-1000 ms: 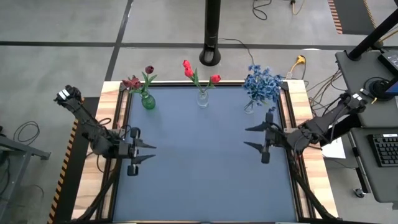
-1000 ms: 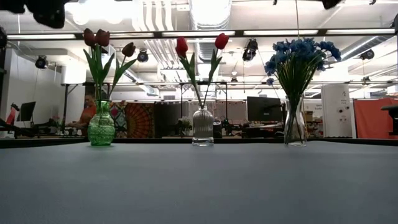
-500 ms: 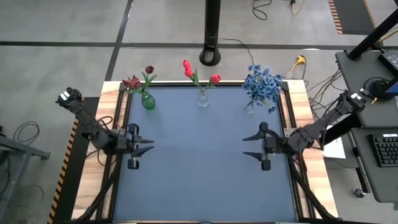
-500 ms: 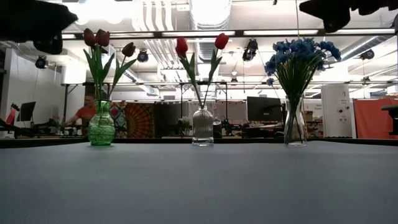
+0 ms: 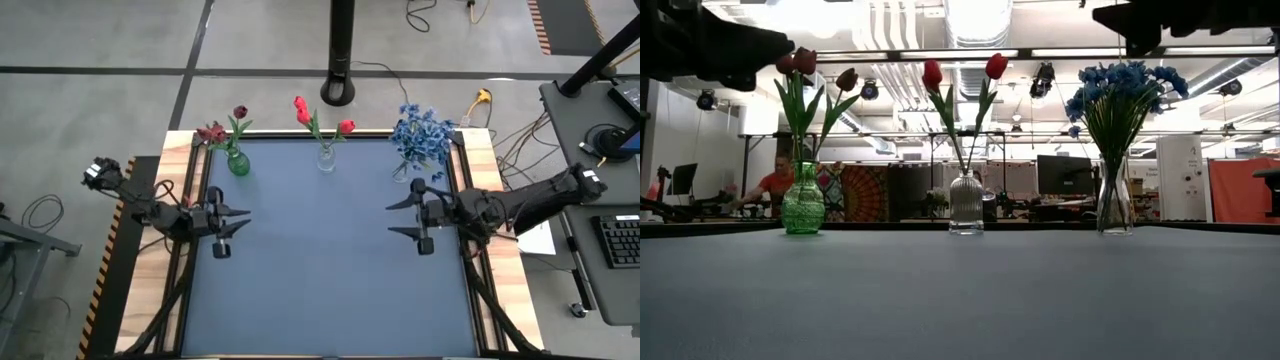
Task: Sort flowers into vase by color
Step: Return to Home Position
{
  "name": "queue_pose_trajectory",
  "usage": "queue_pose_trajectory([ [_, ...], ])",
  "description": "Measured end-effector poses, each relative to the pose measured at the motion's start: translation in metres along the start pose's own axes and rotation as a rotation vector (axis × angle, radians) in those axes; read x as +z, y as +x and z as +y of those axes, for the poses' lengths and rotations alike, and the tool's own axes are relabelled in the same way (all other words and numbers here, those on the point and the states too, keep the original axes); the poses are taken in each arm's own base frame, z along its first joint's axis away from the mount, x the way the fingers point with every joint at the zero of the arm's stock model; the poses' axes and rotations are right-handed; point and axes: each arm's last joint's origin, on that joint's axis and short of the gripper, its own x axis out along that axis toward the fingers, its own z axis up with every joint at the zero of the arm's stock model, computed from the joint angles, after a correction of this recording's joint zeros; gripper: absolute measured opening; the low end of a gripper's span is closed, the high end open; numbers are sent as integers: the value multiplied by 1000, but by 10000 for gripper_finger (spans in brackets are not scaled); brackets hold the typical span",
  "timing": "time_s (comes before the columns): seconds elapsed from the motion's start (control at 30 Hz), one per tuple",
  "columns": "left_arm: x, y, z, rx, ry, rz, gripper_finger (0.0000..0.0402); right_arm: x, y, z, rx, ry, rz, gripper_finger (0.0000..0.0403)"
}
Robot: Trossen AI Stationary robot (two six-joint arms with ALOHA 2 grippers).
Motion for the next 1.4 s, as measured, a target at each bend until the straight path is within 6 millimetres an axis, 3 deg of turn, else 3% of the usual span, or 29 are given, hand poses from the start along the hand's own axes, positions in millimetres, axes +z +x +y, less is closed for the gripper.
queue_pose_trajectory([
  [0.33,-10,-11,7,-36,-63,75,73,-34,-52,-4,-14,35,-147,223],
  [0.47,-8,-14,8,-79,-104,46,55,-56,-62,-3,-24,16,-184,219],
  [0.53,-9,-15,9,-83,-92,53,41,-66,-64,-2,-45,11,-182,219],
  [0.77,-12,-16,11,-32,-123,78,3,-70,-70,-3,-75,13,-152,219],
  [1.4,-17,-14,7,-41,-85,127,6,-77,-69,-2,-58,83,-82,219],
])
